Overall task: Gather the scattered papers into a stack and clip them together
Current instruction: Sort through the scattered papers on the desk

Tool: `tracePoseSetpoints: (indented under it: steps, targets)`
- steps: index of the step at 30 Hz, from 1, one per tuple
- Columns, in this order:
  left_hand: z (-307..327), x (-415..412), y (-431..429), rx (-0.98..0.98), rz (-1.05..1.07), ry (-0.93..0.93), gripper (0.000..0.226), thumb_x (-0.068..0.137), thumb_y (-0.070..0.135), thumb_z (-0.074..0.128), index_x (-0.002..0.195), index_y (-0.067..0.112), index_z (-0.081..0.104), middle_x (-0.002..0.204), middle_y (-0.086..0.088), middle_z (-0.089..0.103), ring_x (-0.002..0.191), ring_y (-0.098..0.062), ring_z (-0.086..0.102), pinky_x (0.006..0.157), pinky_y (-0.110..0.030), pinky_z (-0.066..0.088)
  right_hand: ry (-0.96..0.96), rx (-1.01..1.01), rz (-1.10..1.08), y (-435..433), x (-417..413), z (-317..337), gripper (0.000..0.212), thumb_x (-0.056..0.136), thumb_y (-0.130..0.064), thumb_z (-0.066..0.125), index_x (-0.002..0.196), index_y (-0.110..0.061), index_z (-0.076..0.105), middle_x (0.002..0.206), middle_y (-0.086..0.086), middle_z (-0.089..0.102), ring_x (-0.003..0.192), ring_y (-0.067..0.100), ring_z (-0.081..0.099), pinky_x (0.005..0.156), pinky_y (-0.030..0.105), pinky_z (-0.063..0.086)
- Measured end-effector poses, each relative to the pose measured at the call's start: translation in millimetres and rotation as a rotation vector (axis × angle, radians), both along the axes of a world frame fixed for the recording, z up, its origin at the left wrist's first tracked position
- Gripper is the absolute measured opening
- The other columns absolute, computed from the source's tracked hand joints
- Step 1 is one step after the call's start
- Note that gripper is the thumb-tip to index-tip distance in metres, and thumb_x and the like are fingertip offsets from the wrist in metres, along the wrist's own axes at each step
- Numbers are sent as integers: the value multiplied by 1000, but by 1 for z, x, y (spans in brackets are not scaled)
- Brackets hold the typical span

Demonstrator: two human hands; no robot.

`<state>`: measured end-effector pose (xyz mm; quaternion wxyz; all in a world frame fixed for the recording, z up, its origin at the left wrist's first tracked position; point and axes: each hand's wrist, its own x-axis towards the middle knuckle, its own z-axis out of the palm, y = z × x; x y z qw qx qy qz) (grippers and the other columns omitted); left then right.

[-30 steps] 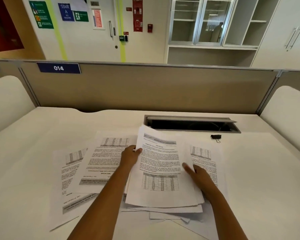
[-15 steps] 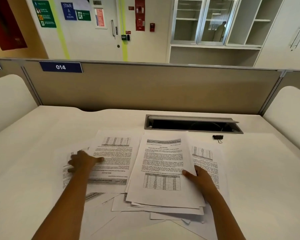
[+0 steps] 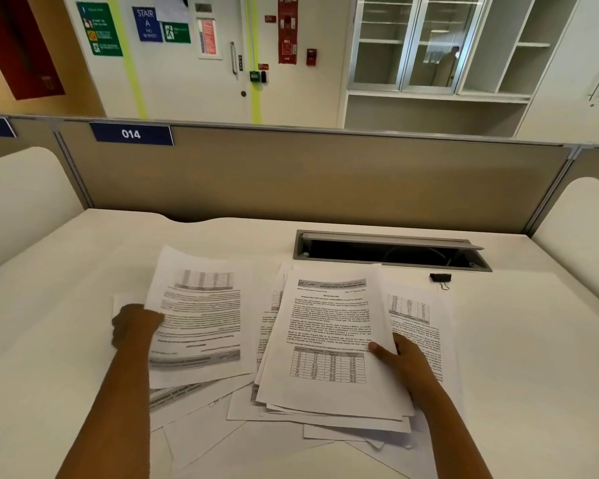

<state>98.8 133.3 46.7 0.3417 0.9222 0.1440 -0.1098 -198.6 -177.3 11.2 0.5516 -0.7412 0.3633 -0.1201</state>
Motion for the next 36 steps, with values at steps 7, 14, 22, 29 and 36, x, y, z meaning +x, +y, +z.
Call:
tracePoseSetpoints:
  steps: [7,14,22,29,36]
  targets:
    - [-5,-13,37,19,173,188,108,67,22,84,148,1,14,157,-20,-3,145,-36,-4,116,-56,2,-10,-8,1,-1,1,-1,23,83,-37,65,103,-25,61,103,-2,71,87,19,69,81,42,57]
    - [-10,-9,31,96,174,229,105,61,24,87,138,-10,25,144,-28,30,136,-41,27,113,-51,23,-37,2,4,2,0,1,16,83,-34,65,98,-29,60,102,-1,70,88,20,69,82,42,57]
    - [-1,-18,30,60,89,102,64,83,19,69,131,-14,42,137,-33,42,129,-45,37,111,-51,27,-54,10,9,4,-1,5,10,84,-31,65,93,-32,59,101,-2,70,87,18,69,78,37,57]
    - [91,-30,35,-135,-40,-366,44,96,19,50,133,-5,46,132,-30,50,118,-46,50,99,-49,40,-24,-1,2,2,0,3,19,83,-35,66,99,-28,60,100,-3,71,86,19,70,81,43,57]
    - [133,-36,-16,-695,-235,-403,44,88,10,62,130,-2,52,121,-14,57,101,-21,51,91,-34,40,-40,23,2,3,-1,3,25,84,-33,66,105,-22,62,101,-1,72,85,17,70,69,30,57]
